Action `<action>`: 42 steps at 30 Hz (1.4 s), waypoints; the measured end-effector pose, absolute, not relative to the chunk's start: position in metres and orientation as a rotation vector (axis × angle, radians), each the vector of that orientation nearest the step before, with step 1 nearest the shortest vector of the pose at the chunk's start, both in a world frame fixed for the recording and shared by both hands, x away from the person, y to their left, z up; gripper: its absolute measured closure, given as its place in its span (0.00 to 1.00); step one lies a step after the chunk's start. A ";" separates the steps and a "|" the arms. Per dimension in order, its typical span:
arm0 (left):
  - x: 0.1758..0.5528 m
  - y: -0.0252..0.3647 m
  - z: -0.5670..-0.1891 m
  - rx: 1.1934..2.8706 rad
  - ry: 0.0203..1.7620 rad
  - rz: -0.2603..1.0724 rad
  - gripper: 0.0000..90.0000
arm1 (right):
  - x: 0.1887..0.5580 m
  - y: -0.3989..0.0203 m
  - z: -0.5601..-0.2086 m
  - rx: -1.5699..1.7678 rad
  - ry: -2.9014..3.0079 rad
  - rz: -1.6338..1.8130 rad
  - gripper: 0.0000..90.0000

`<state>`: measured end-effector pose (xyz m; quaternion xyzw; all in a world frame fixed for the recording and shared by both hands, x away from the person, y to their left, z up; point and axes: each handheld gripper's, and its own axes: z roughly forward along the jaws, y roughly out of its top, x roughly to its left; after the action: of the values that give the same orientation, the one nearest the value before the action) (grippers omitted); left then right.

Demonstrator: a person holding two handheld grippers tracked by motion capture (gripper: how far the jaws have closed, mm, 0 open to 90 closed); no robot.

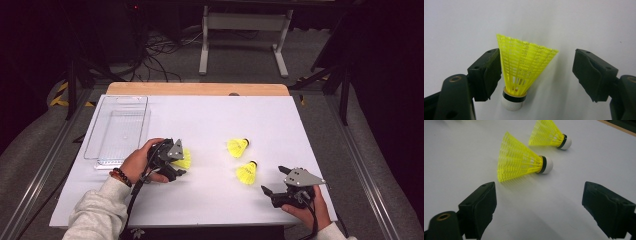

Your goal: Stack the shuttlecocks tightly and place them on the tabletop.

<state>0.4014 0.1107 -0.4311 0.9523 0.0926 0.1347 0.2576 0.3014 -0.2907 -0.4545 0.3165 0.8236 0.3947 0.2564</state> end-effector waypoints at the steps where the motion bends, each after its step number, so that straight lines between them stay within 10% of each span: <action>1: 0.402 0.111 -0.431 2.577 0.257 0.367 0.28 | 0.301 -0.291 -0.454 0.861 2.234 1.073 0.15; 31: 0.415 0.105 -0.440 2.425 0.450 0.275 0.24 | 0.301 -0.290 -0.455 0.855 2.250 1.073 0.15; 42: 0.419 0.099 -0.444 2.420 0.469 0.260 0.47 | 0.301 -0.290 -0.455 0.850 2.254 1.066 0.15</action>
<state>0.4186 0.0990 -0.4441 0.9231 0.1787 0.0994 0.3255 0.3010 -0.2900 -0.4552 0.3123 0.8282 0.3918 0.2510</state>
